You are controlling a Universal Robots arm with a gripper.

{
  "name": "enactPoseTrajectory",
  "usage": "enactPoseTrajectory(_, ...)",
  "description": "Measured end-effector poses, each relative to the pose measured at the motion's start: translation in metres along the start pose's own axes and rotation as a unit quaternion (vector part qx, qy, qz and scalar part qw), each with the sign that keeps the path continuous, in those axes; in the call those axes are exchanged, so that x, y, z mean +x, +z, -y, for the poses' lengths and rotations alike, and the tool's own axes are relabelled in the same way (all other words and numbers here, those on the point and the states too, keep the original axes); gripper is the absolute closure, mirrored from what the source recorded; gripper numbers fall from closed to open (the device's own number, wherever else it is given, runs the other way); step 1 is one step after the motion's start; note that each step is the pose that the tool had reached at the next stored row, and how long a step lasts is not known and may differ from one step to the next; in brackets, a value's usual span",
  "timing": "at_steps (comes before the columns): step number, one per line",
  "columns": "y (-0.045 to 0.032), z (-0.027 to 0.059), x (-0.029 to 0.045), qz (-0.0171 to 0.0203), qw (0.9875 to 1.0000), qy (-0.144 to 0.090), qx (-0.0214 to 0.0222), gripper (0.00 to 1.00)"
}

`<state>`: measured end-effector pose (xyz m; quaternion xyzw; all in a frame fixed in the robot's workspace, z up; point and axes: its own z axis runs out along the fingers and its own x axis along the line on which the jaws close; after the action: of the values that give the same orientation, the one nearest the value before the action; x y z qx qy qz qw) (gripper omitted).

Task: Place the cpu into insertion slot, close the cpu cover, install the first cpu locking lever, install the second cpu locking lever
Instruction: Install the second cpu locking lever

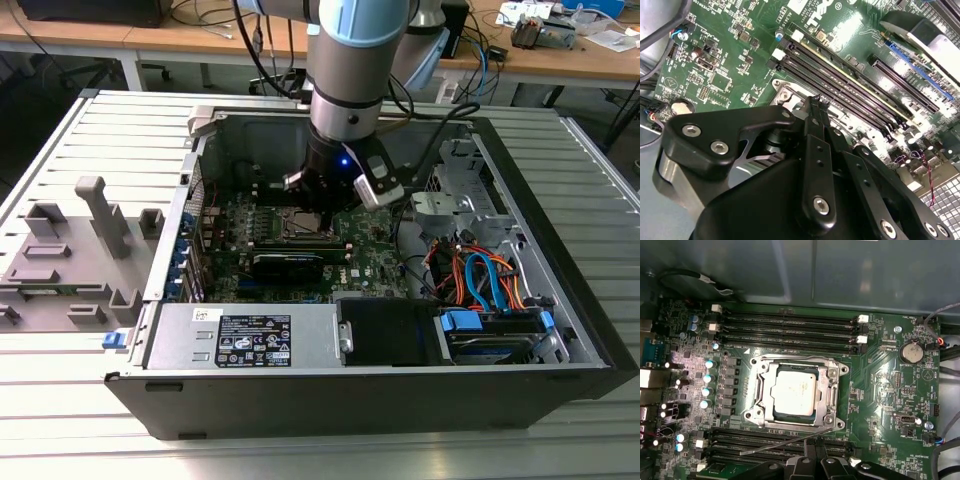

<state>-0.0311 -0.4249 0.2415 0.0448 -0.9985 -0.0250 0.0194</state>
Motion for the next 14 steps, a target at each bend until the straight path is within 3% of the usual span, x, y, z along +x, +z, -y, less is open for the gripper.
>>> enactPoseTrajectory(14, -0.0002, 0.007, 0.0005, 0.0, 1.0, 0.0, 0.0, 0.89)
